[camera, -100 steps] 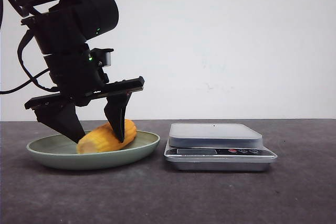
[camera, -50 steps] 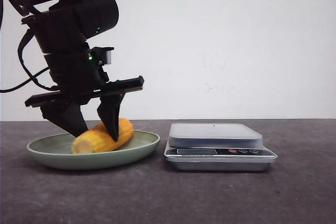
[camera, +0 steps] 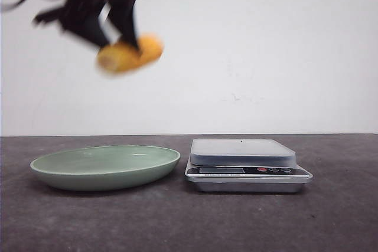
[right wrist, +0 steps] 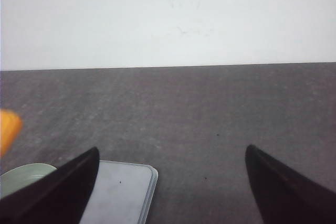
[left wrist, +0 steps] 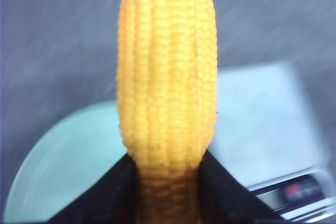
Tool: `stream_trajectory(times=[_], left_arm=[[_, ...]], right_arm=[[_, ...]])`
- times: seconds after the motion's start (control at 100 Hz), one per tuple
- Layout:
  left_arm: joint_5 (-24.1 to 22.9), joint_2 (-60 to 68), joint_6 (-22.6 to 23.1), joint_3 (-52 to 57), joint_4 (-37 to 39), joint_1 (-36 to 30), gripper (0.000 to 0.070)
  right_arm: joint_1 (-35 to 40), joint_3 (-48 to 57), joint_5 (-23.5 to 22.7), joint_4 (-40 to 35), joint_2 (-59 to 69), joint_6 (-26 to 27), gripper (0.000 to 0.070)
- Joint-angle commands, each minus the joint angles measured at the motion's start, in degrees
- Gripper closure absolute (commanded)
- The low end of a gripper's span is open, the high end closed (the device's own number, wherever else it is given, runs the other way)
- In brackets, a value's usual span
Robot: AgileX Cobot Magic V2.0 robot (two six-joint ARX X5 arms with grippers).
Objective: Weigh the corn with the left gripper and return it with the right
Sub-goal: 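Lift the corn with the left gripper and carry it over the scale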
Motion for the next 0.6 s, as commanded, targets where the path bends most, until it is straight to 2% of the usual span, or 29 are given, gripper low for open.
stream_trajectory(times=[0.0, 0.18, 0.28, 0.59], left_arm=[[-0.4, 1.4, 1.9, 5.3, -0.4, -2.3, 0.069], [-2.4, 8.2, 2.0, 16.7, -1.1, -7.5, 0.069], [-2.4, 14.2, 0.4, 21.3, -1.5, -9.5, 0.069], [-2.9, 28.4, -4.5, 22.6, 0.7, -12.2, 0.069]], right_arm=[[0.2, 1.1, 0.0, 0.5, 0.3, -0.2, 0.0137], [0.2, 1.1, 0.0, -0.2, 0.2, -0.2, 0.0137], [0.2, 1.1, 0.0, -0.9, 0.2, -0.2, 0.0137], [0.2, 1.1, 0.0, -2.3, 0.2, -0.3, 0.0137]])
